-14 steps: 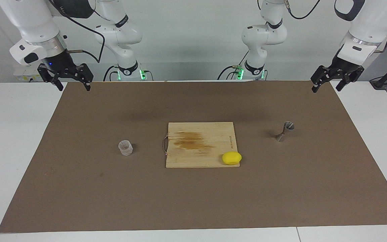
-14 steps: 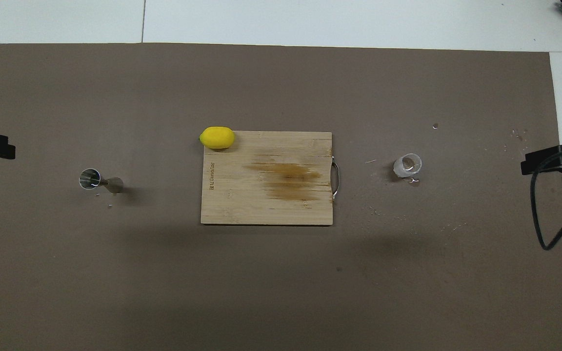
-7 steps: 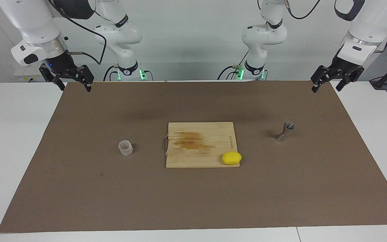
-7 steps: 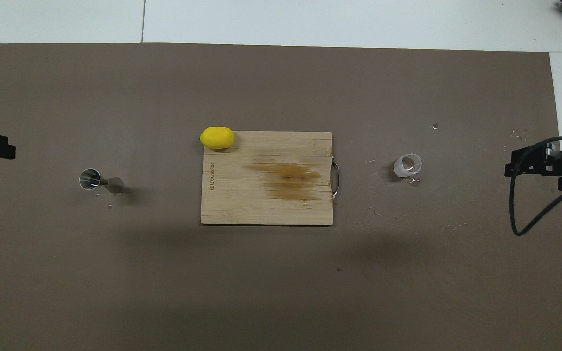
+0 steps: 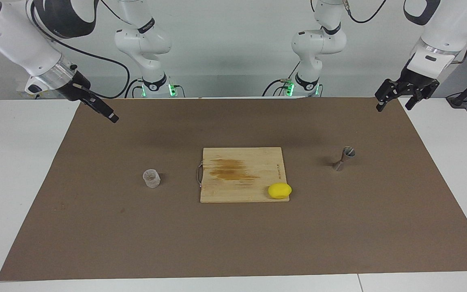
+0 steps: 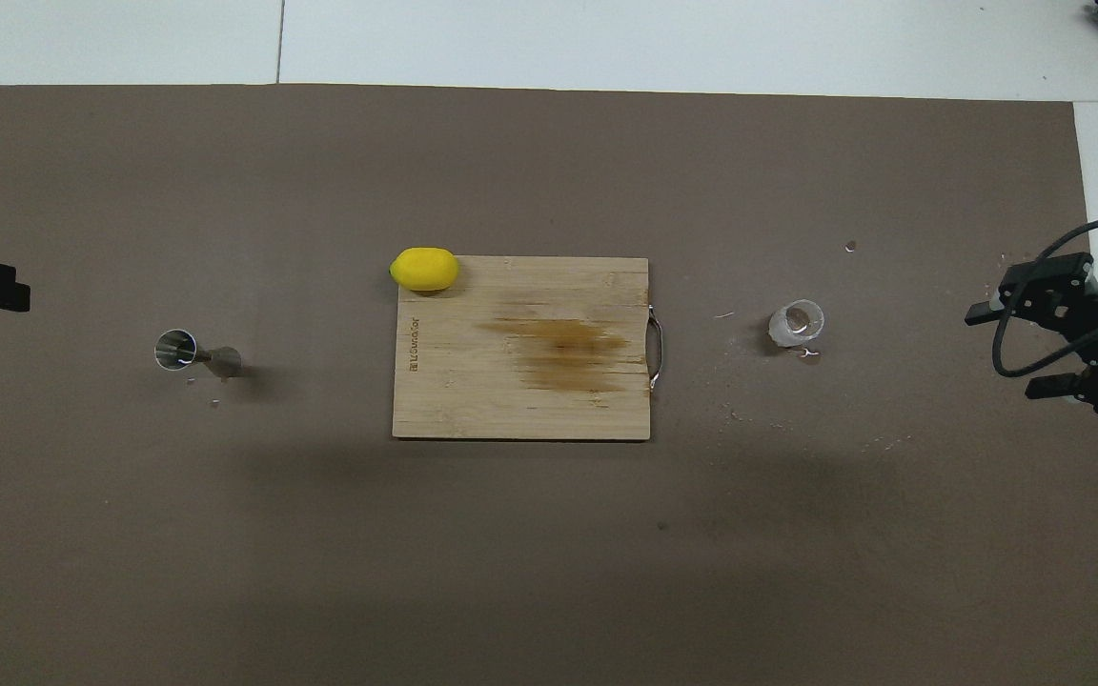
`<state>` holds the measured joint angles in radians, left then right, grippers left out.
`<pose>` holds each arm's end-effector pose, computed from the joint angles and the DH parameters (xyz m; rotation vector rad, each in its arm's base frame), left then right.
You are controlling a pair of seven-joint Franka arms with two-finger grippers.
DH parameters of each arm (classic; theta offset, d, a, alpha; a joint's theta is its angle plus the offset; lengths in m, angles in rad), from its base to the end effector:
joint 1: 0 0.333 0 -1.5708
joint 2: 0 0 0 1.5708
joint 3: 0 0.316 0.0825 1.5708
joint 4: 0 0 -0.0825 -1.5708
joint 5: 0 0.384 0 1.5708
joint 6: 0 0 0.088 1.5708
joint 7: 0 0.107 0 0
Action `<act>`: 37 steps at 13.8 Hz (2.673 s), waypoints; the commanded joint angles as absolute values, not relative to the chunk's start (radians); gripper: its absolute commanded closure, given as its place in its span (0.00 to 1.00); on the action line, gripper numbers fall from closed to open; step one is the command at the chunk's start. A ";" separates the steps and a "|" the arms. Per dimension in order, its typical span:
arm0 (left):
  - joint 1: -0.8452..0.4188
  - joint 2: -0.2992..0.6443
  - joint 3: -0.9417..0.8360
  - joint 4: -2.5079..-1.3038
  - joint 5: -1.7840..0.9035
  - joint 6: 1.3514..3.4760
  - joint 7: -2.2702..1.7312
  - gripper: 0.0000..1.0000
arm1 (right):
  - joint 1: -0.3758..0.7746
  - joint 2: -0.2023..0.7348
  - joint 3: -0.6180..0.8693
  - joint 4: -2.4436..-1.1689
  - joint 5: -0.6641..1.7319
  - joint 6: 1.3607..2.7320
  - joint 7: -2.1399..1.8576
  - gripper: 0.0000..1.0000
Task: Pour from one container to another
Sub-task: 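Move the right gripper in toward the clear glass cup, then reach the right gripper to the glass cup while the left gripper reaches the metal cup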
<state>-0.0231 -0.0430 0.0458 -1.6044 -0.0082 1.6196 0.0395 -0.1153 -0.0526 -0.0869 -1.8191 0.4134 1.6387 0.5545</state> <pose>0.5460 0.0121 0.6366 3.1318 -0.0260 0.0915 0.5309 -0.0684 0.5502 -2.5198 1.0826 0.2745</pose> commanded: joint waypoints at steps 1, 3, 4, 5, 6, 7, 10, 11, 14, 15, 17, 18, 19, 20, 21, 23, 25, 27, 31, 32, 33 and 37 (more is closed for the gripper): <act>-0.038 -0.063 0.052 -1.620 0.015 1.611 0.034 0.00 | -0.175 -0.034 -0.080 -1.851 0.526 1.687 0.615 0.00; -0.038 -0.063 0.051 -1.620 0.015 1.611 0.034 0.00 | -0.189 0.000 -0.080 -1.853 0.581 1.694 0.662 0.00; -0.037 -0.063 0.051 -1.618 0.015 1.612 0.032 0.00 | -0.201 0.014 -0.080 -1.861 0.606 1.694 0.713 0.00; -0.037 -0.064 0.051 -1.621 0.015 1.611 0.035 0.00 | -0.215 0.047 -0.078 -1.859 0.642 1.694 0.771 0.00; -0.028 -0.066 0.051 -1.635 0.015 1.623 0.035 0.00 | -0.219 0.084 -0.078 -1.855 0.681 1.683 0.794 0.00; -0.023 -0.067 0.058 -1.640 0.008 1.623 0.040 0.00 | -0.227 0.115 -0.078 -1.853 0.711 1.681 0.799 0.00; 0.018 -0.069 0.061 -1.663 -0.070 1.637 0.093 0.00 | -0.248 0.188 -0.077 -1.850 0.751 1.675 0.840 0.00; 0.047 -0.060 0.061 -1.664 -0.140 1.646 0.125 0.00 | -0.259 0.214 -0.077 -1.850 0.788 1.675 0.891 0.00; 0.075 -0.003 0.061 -1.664 -0.239 1.655 0.158 0.00 | -0.287 0.285 -0.074 -1.820 0.891 1.681 1.088 0.00; 0.089 0.020 0.061 -1.663 -0.292 1.658 0.161 0.00 | -0.287 0.317 -0.072 -1.806 0.903 1.681 1.127 0.00; 0.112 0.069 0.061 -1.660 -0.375 1.663 0.269 0.00 | -0.287 0.385 -0.061 -1.795 0.919 1.690 1.128 0.00; 0.127 0.090 0.061 -1.661 -0.399 1.673 0.340 0.00 | -0.287 0.406 -0.055 -1.793 0.934 1.692 1.115 0.00; 0.135 0.112 0.061 -1.661 -0.403 1.680 0.388 0.00 | -0.288 0.422 -0.052 -1.793 0.958 1.692 1.105 0.00; 0.141 0.123 0.061 -1.661 -0.423 1.680 0.409 0.00 | -0.288 0.440 -0.051 -1.793 0.982 1.693 1.094 0.00; 0.156 0.136 0.061 -1.663 -0.451 1.681 0.425 0.00 | -0.287 0.457 -0.051 -1.793 0.998 1.698 1.083 0.00; 0.176 0.167 0.060 -1.661 -0.488 1.680 0.532 0.00 | -0.288 0.472 -0.037 -1.805 1.028 1.724 1.046 0.00; 0.221 0.204 0.060 -1.658 -0.569 1.680 0.699 0.00 | -0.288 0.488 -0.035 -1.822 1.051 1.729 0.997 0.00; 0.267 0.241 0.057 -1.658 -0.644 1.663 0.846 0.00 | -0.287 0.495 -0.031 -1.844 1.084 1.742 0.962 0.00; 0.310 0.301 0.054 -1.661 -0.777 1.615 1.108 0.00 | -0.301 0.541 0.006 -1.868 1.141 1.767 0.851 0.00; 0.324 0.305 0.054 -1.663 -0.801 1.599 1.174 0.00 | -0.307 0.546 0.018 -1.867 1.144 1.767 0.851 0.00; 0.330 0.320 0.052 -1.666 -0.831 1.570 1.245 0.00 | -0.313 0.552 0.026 -1.868 1.147 1.767 0.847 0.00; 0.333 0.337 0.054 -1.753 -0.951 1.552 1.551 0.00 | -0.314 0.580 0.044 -1.864 1.160 1.767 0.818 0.00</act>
<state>0.3140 0.3359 0.0632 -1.6981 -0.8838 1.5708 1.3904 -0.2942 0.5672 0.0226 -1.8605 1.1278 1.7524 0.8613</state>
